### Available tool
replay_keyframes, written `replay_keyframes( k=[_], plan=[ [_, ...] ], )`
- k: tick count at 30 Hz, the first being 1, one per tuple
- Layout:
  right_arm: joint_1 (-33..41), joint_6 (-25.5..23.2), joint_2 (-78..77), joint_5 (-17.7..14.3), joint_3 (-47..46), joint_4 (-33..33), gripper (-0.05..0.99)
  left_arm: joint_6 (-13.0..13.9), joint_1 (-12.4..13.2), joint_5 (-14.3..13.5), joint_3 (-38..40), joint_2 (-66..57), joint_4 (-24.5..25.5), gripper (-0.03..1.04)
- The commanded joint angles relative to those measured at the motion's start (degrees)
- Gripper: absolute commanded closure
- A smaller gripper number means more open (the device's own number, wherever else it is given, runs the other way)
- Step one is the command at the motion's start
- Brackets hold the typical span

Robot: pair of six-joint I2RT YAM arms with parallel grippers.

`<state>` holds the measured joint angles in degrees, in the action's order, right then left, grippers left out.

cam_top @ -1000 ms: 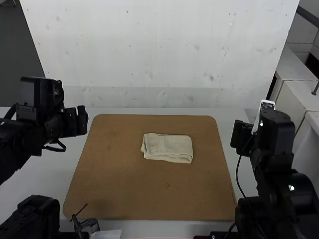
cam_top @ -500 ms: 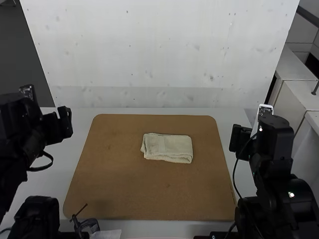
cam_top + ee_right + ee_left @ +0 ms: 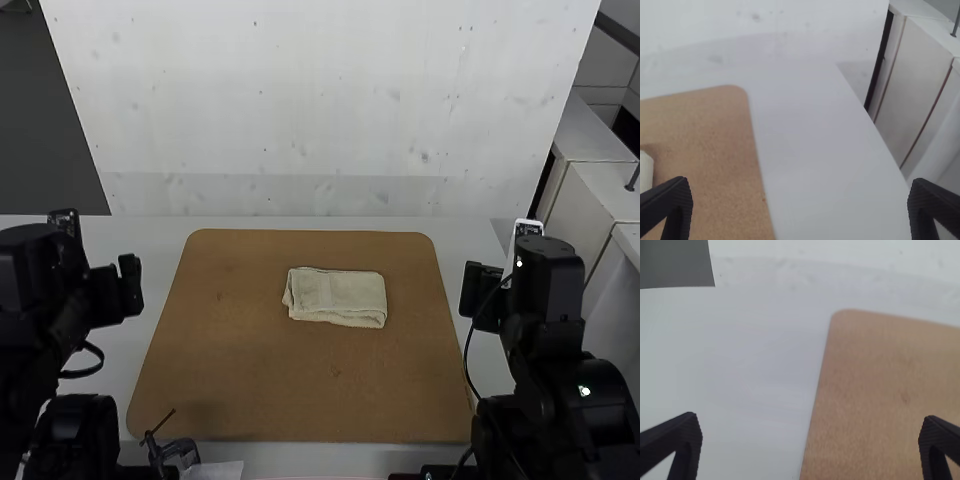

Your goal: Fold the towel.

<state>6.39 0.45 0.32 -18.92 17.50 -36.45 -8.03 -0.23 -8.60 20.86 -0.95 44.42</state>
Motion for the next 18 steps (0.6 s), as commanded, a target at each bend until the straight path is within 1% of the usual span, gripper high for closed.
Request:
replay_keyframes(
  k=[1, 3, 4, 6, 8, 10, 13, 18],
  plan=[
    [0.9, -1.33, -0.23, 0.28, 4.12, -3.1, 0.0, 9.79, 0.49, 6.76, 3.13, 0.07, 4.27, 0.04],
    [1.17, -2.65, -0.14, 1.08, 5.62, -6.88, 0.0, 9.97, 0.41, 9.13, 3.66, 0.16, 6.73, 0.04],
    [1.17, -3.52, -0.14, 1.95, 6.41, -8.99, 0.0, 9.88, 0.32, 9.92, 4.01, 0.16, 8.22, 0.04],
    [1.17, -5.28, -0.14, 5.12, 7.11, -12.24, 0.0, 9.79, 0.23, 11.94, 4.19, 0.25, 9.98, 0.04],
    [1.25, -5.55, -0.32, 7.58, 6.85, -14.0, -0.02, 9.61, 0.41, 12.03, 4.27, 0.25, 9.89, 0.04],
    [1.08, -5.46, -0.14, 10.3, 7.46, -16.2, -0.02, 9.35, 0.58, 11.94, 4.27, 0.25, 9.89, 0.03],
    [1.34, -5.11, -0.23, 12.68, 8.17, -19.28, -0.02, 9.18, 0.58, 11.94, 4.27, 0.16, 9.89, 0.03],
    [1.25, -5.37, -0.32, 13.12, 8.17, -19.19, -0.02, 9.18, 0.58, 11.94, 4.27, 0.16, 9.89, 0.04]
  ],
)
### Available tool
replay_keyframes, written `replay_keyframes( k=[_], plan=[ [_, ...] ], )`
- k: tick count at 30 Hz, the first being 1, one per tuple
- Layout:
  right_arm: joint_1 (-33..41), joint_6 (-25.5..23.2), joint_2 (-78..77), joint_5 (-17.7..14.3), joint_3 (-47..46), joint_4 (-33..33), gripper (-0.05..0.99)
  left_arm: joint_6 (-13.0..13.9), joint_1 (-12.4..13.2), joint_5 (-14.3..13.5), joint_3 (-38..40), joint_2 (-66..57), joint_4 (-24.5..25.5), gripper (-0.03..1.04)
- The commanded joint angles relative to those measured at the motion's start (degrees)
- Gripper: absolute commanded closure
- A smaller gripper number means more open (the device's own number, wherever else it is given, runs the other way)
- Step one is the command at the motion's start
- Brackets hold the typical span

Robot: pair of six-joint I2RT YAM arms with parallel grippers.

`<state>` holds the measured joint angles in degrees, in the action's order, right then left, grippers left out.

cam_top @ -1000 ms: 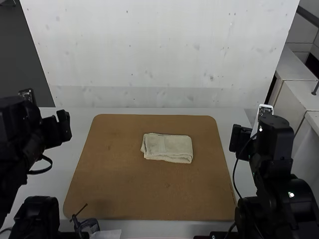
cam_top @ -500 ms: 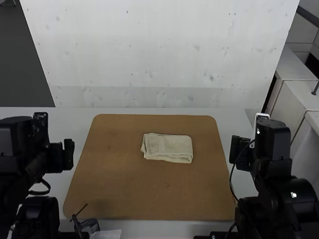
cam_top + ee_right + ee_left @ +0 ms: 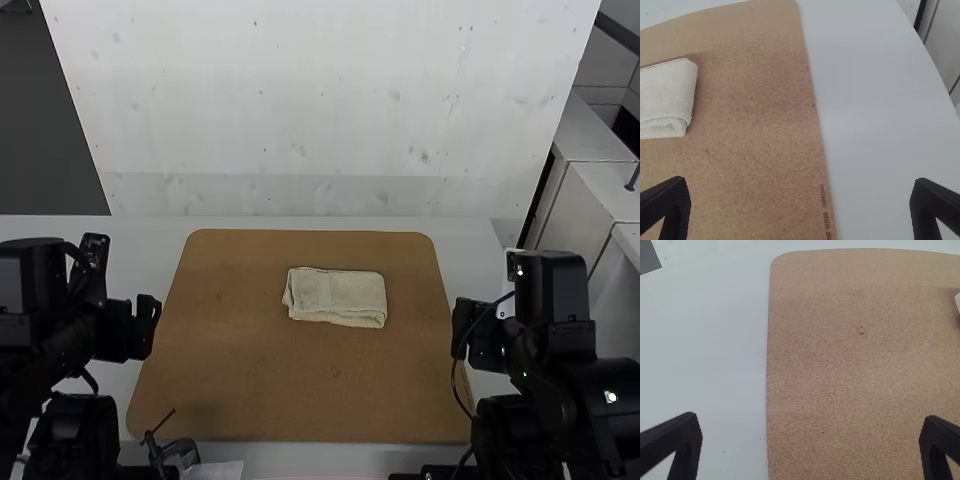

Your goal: Fold the towel.

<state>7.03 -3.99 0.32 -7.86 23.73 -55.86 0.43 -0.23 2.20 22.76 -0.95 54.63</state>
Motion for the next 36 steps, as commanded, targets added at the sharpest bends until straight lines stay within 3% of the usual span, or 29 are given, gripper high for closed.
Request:
replay_keyframes(
  k=[1, 8, 13, 36],
  plan=[
    [0.62, -0.93, -0.32, 2.06, 1.94, 0.13, -0.02, 0.72, 0.67, 1.14, 2.37, 0.16, -0.32, 0.04],
    [-0.7, -0.76, -0.4, 2.23, 1.94, 0.22, -0.02, 0.72, 0.58, 1.14, 2.37, 0.16, -0.32, 0.03],
    [-6.59, 0.56, -0.49, 4.87, 1.85, 0.22, -0.02, 0.72, 0.58, 1.14, 2.37, 0.16, -0.32, 0.03],
    [-6.5, -0.14, -0.58, 5.05, 1.94, 0.31, -0.02, 0.72, 0.58, 1.14, 2.37, 0.16, -0.32, 0.03]
  ],
)
